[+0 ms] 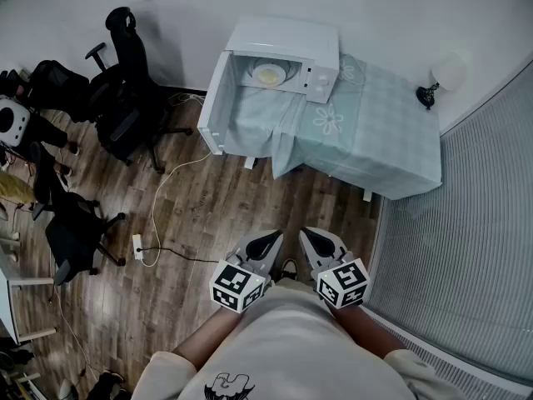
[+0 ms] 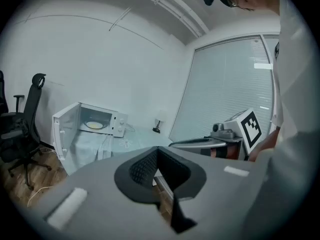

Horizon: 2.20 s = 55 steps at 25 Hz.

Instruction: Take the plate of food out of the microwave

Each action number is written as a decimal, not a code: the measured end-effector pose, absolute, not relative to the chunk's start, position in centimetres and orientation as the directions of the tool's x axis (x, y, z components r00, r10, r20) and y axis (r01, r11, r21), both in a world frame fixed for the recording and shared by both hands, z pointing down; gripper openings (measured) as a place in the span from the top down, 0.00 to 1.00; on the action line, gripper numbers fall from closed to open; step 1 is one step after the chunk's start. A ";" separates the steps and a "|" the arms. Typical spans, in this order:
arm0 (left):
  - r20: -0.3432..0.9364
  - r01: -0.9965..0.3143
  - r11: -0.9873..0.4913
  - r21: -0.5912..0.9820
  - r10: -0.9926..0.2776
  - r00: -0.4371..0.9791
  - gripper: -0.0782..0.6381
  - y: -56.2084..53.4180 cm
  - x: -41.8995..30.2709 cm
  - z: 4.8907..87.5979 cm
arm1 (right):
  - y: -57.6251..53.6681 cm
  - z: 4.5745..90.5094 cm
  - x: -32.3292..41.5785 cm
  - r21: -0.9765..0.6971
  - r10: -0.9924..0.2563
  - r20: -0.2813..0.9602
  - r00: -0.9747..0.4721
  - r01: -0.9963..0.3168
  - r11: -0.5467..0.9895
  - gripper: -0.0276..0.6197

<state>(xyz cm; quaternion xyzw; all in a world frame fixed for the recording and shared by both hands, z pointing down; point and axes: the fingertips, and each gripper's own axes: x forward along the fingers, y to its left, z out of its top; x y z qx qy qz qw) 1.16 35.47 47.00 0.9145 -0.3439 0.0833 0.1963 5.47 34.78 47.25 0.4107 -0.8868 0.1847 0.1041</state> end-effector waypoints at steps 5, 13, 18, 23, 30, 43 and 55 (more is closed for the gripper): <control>0.305 -0.674 -0.678 0.293 -0.602 0.738 0.89 35.1 0.6 48.0 | 34.6 47.8 5.2 -0.240 -0.685 0.352 -0.638 -0.769 0.593 0.94; 0.339 -0.689 -0.668 0.280 -0.603 0.722 0.89 34.5 -0.4 50.0 | 34.4 48.6 4.6 -0.220 -0.681 0.375 -0.629 -0.774 0.593 0.94; 0.330 -0.689 -0.666 0.285 -0.607 0.723 0.89 34.0 -1.0 50.1 | 34.1 49.1 3.5 -0.254 -0.648 0.380 -0.660 -0.748 0.613 0.94; 0.321 -0.698 -0.657 0.284 -0.621 0.715 0.89 33.1 -2.6 50.2 | 32.7 50.1 2.5 -0.258 -0.659 0.405 -0.634 -0.771 0.583 0.94; 0.329 -0.721 -0.620 0.309 -0.641 0.693 0.89 32.2 -6.5 52.1 | 31.0 51.4 -0.9 -0.241 -0.655 0.426 -0.624 -0.776 0.583 0.94; 0.349 -0.742 -0.580 0.337 -0.655 0.670 0.89 22.8 -7.2 53.6 | 20.6 53.1 -0.4 -0.230 -0.651 0.450 -0.611 -0.784 0.577 0.94; 0.348 -0.763 -0.575 0.295 -0.679 0.647 0.89 1.5 1.5 50.9 | -0.8 52.2 7.2 -0.235 -0.625 0.428 -0.653 -0.748 0.621 0.94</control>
